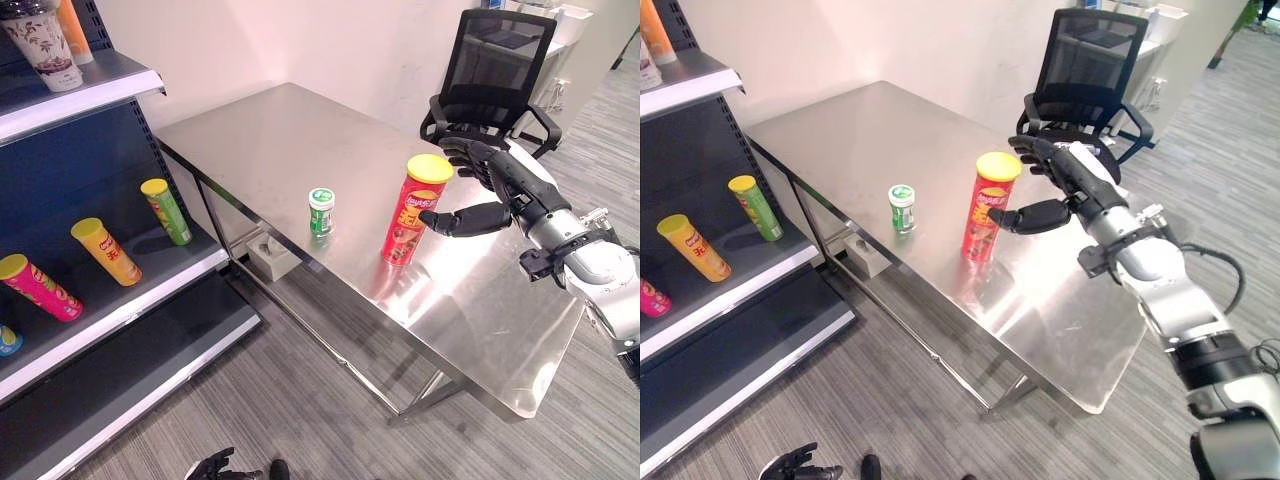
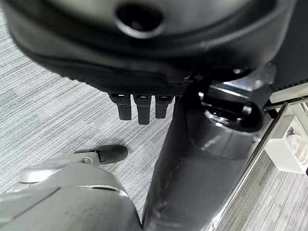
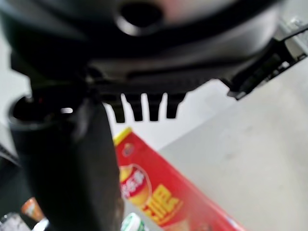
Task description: Put the goods on the table back onto the shelves and tidy them up.
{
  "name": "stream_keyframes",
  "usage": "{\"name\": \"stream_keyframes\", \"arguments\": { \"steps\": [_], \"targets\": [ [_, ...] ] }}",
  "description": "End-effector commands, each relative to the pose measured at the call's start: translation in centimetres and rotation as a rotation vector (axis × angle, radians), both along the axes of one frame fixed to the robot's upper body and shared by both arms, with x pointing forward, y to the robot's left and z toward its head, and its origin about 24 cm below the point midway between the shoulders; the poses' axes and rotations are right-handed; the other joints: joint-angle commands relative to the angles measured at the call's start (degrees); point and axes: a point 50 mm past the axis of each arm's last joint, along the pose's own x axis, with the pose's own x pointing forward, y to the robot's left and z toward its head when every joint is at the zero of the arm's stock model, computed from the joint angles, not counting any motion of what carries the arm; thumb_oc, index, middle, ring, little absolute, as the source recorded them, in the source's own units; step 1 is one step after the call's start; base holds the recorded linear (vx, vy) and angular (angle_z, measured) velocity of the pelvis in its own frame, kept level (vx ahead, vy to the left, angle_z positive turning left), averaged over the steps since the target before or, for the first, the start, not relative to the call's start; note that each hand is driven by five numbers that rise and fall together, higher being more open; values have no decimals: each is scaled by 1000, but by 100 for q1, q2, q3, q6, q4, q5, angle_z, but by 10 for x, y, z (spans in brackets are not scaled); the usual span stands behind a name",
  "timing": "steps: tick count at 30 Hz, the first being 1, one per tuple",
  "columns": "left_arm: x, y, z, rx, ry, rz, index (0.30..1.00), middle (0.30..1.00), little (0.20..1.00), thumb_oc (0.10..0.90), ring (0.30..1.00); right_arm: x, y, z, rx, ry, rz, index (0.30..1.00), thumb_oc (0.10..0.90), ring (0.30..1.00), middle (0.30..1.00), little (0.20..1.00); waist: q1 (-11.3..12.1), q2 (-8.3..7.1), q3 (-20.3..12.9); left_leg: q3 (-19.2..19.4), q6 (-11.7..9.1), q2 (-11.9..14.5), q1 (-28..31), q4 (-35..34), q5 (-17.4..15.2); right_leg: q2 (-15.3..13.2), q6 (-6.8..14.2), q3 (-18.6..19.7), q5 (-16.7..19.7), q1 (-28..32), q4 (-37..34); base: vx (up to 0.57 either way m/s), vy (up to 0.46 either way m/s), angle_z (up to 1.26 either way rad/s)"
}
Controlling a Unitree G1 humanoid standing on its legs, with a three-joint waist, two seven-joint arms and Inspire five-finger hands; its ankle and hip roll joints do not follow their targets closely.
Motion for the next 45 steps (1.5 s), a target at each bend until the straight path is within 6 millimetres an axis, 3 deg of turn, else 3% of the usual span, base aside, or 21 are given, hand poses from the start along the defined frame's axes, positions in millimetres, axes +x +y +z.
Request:
{"name": "stream_keyframes", "arguments": {
  "steps": [1, 12, 45],
  "targets": [
    [9, 6, 1, 30, -4, -43, 900, 900, 900, 800, 900, 4, 9, 75, 75, -291, 22, 900, 800, 900, 900, 900, 270, 5, -197, 259, -448, 323, 181, 23, -141, -153, 333, -377, -183, 239, 37, 5, -22, 18],
    [8, 7, 1, 33, 5, -33, 900, 900, 900, 800, 900, 15, 10, 79, 92, -278, -6, 900, 800, 900, 900, 900, 339, -14, -213, 189, -483, 329, 149, 23, -125, -130, 301, -480, -233, 287, 37, 9, -12, 8],
    [2, 8, -1, 34, 37, -28, 900, 900, 900, 800, 900, 27, 7, 65, -3, -162, -40, 900, 800, 900, 900, 900, 369, -105, -189, 172, -485, 320, 163, 23, -134, -100, 296, -528, -253, 308, 37, 1, 0, 0]
  ]
}}
